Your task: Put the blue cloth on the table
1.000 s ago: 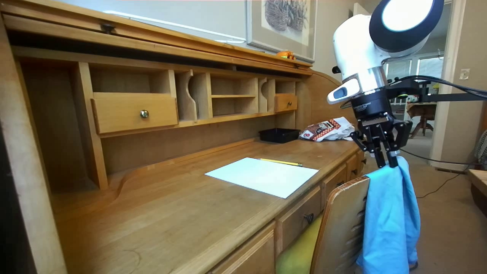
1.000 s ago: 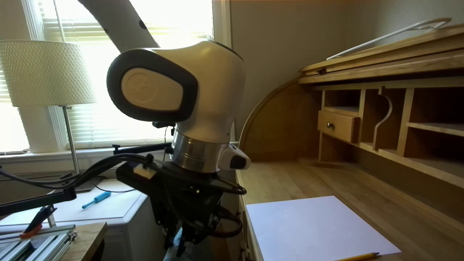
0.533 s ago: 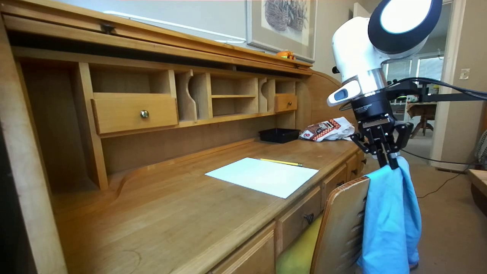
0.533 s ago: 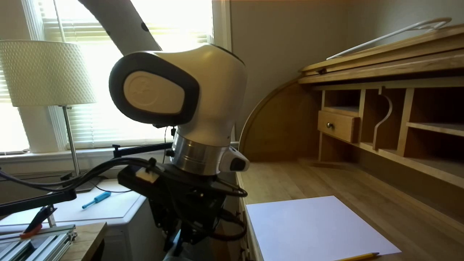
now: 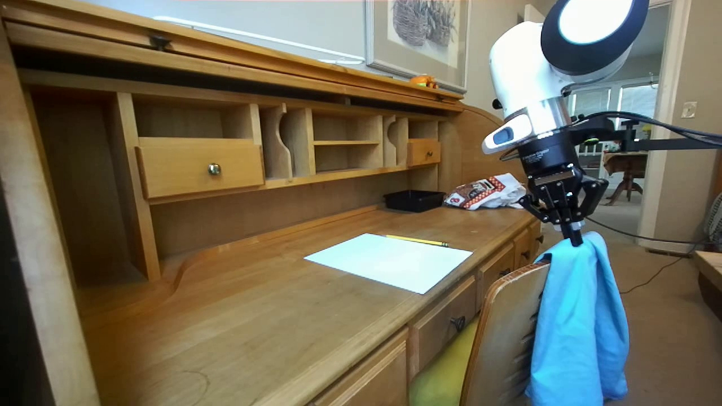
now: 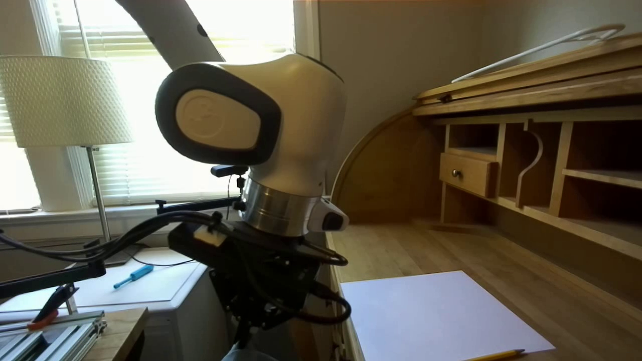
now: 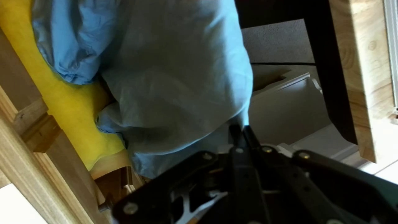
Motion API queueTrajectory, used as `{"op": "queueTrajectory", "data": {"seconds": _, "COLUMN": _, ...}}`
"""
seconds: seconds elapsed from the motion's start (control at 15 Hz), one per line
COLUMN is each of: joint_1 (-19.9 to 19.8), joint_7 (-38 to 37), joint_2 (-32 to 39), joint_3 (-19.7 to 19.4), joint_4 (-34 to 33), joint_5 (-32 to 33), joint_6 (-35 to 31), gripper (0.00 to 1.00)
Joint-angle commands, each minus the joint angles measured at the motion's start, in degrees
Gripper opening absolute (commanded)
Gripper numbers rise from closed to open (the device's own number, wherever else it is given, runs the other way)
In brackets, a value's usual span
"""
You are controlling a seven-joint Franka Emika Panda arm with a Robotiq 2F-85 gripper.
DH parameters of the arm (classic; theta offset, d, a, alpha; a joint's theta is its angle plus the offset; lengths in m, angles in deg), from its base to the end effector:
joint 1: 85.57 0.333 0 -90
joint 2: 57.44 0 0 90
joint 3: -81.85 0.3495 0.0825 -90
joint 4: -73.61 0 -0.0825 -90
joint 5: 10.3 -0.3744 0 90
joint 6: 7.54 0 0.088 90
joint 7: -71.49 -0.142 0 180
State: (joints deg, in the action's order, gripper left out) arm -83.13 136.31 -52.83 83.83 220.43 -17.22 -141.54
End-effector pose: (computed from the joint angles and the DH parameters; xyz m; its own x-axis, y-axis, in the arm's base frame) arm 0.4019 0.0363 0.2237 0.4319 0.8989 -0.0739 0.8502 -0.4331 -0.2991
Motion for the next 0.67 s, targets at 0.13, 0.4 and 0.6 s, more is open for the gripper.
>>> {"op": "queueTrajectory", "data": {"seconds": 0.13, "joint_1": -0.3, "joint_7": -0.8, "joint_2": -4.7, "joint_3": 1.1, "joint_4": 2.5, "joint_5": -0.9, "joint_6": 1.7, "gripper": 0.01}}
{"op": "queueTrajectory", "data": {"seconds": 0.4, "joint_1": 0.4, "joint_7": -4.1, "joint_2": -12.6, "joint_3": 1.0, "joint_4": 6.2, "joint_5": 0.5, "joint_6": 1.7, "gripper": 0.01}}
{"op": "queueTrajectory", "data": {"seconds": 0.6, "joint_1": 1.1, "joint_7": -5.9, "joint_2": -18.6, "joint_3": 0.5, "joint_4": 8.2, "joint_5": 0.8, "joint_6": 2.9, "gripper": 0.01}}
